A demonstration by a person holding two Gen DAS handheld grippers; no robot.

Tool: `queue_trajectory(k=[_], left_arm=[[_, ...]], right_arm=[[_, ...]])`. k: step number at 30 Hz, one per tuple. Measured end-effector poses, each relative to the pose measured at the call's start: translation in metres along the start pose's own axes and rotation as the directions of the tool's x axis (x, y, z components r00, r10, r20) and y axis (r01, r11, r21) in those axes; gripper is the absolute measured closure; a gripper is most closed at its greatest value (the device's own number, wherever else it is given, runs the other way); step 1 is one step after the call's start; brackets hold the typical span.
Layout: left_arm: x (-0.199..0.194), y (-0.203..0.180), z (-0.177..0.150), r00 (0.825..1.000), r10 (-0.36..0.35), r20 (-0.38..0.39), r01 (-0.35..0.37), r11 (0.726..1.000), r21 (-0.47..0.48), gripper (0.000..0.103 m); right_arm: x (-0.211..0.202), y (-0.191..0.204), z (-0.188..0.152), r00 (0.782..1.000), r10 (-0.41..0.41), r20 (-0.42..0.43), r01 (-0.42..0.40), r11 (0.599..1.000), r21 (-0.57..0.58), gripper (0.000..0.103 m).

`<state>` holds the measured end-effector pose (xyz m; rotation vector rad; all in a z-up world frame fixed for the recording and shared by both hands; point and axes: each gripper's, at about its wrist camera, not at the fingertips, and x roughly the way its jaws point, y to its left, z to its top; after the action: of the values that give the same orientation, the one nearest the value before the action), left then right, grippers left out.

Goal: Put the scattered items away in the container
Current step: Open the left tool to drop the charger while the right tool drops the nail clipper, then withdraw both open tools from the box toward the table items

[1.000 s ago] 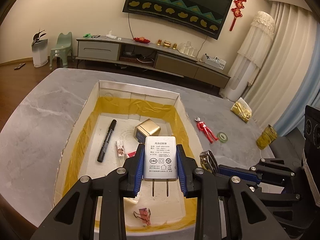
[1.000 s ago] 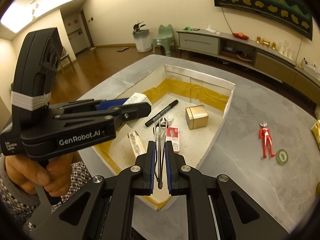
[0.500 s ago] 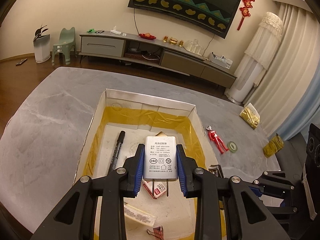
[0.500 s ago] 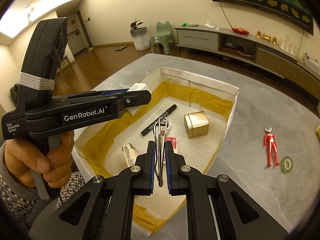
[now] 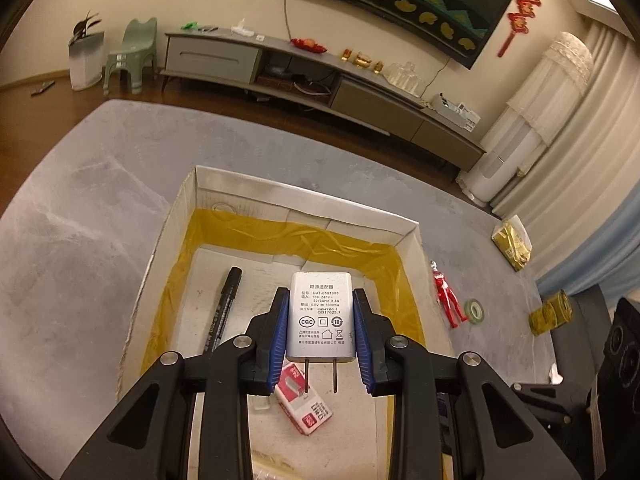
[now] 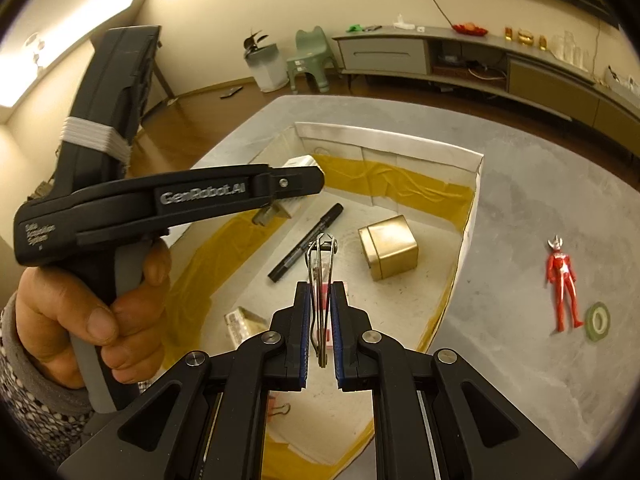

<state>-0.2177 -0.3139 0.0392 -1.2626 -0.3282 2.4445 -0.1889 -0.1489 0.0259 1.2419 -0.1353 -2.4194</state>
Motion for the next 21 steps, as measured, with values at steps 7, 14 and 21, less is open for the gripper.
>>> queue_trajectory(k=[7, 14, 21], left_arm=[[0.034, 0.005, 0.011, 0.999, 0.043, -0.024, -0.043, 0.999, -0.026, 0.072], [0.062, 0.014, 0.015, 0.998, 0.028, -0.054, -0.031, 0.998, -0.052, 0.051], [0.039, 0.021, 0.013, 1.000, 0.003, -0.022, -0.004, 0.998, -0.055, 0.051]], right_arm=[[0.020, -0.014, 0.008, 0.999, -0.048, -0.022, 0.048, 0.999, 0.007, 0.092], [0.023, -0.023, 0.010, 0.994, -0.110, 0.000, 0.110, 0.994, 0.002, 0.088], [0.016, -0.019, 0.000, 0.996, -0.084, -0.004, 0.084, 0.996, 0.004, 0.088]])
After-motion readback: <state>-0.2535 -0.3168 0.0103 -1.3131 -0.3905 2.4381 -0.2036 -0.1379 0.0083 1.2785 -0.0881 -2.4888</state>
